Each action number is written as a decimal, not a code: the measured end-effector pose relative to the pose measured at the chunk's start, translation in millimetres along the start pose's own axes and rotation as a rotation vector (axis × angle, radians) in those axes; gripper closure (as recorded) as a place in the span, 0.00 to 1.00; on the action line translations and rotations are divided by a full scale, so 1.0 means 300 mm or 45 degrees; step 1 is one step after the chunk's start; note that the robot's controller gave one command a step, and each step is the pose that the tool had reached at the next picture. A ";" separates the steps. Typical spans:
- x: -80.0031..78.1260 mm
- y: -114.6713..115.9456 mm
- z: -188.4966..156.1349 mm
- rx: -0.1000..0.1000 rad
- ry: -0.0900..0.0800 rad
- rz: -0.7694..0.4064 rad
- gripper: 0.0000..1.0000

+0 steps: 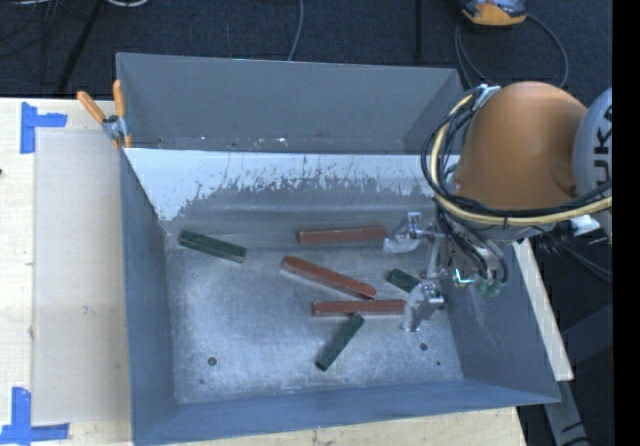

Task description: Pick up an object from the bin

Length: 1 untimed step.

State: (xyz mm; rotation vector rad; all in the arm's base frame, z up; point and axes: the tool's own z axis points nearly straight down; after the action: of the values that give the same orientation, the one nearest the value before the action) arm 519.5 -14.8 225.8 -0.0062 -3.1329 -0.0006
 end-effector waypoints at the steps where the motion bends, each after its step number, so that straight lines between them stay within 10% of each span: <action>1: -0.005 0.000 -0.012 0.000 -0.010 0.000 0.00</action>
Offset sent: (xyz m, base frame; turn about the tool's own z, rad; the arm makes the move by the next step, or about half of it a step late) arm 0.0747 -0.0225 -0.1390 -0.1304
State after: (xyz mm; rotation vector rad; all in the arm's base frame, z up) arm 521.0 -14.7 229.3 -0.0058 -3.1404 -0.0005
